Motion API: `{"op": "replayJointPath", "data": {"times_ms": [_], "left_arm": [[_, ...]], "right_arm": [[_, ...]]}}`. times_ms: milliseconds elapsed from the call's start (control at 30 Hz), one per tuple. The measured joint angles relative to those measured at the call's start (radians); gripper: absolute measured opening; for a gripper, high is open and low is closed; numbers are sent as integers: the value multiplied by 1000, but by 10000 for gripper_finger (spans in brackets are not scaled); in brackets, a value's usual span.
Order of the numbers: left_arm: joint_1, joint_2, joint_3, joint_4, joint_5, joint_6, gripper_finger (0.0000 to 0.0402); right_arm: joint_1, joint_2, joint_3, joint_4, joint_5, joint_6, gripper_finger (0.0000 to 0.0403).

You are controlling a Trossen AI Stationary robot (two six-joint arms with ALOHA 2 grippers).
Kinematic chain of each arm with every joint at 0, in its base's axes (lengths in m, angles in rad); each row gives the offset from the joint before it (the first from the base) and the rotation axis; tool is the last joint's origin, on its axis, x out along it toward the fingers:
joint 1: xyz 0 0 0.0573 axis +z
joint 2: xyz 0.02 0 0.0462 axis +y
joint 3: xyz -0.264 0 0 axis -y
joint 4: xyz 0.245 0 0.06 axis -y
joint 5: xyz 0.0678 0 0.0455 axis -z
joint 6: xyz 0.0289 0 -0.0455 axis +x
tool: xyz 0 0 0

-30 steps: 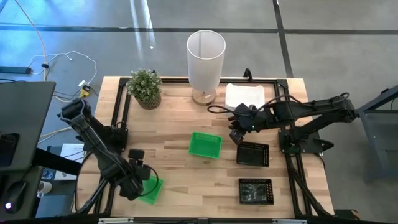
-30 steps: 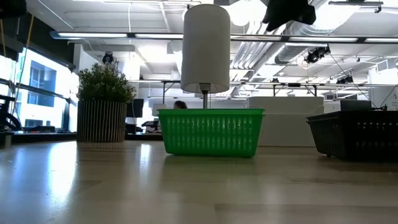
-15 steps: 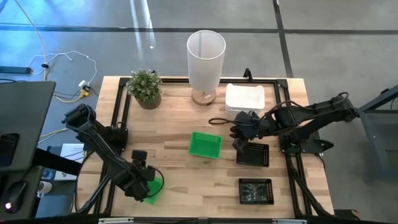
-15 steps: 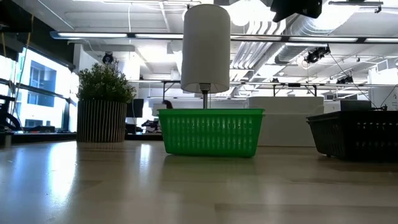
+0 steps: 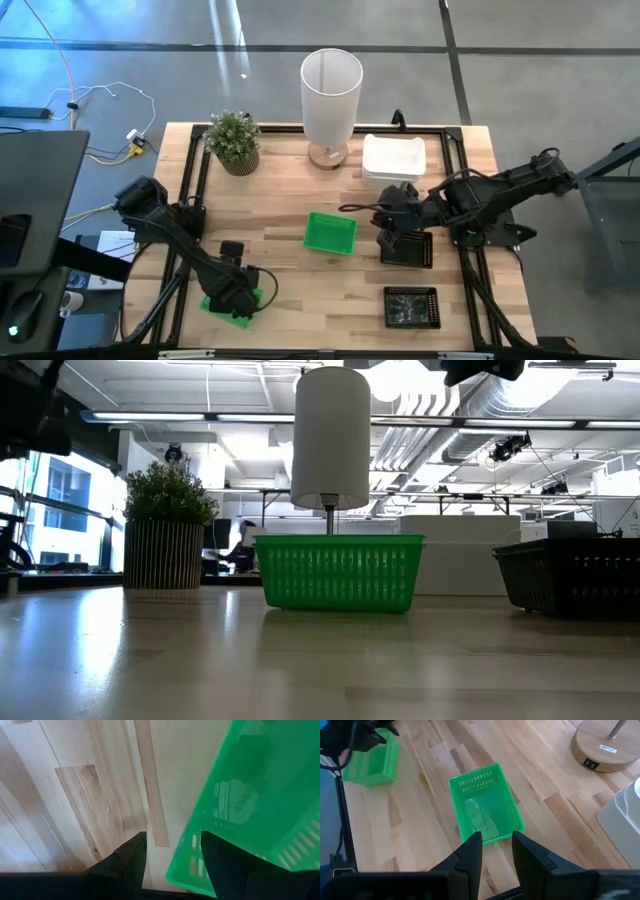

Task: Stack baskets by color
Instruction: Stack the green bin on top of the stacked green bins

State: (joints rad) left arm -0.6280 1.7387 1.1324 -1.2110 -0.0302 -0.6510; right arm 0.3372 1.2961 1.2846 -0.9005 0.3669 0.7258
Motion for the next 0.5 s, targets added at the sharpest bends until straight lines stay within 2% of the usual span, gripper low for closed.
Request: {"op": "replayJointPath", "data": {"times_ms": [333,500], "left_arm": [[40,52,-1,1,39,2,172],[47,51,-39,27,56,6,170]], "right_arm": [[24,1,0,0,2,41,94],[37,1,0,0,8,48,94]]}}
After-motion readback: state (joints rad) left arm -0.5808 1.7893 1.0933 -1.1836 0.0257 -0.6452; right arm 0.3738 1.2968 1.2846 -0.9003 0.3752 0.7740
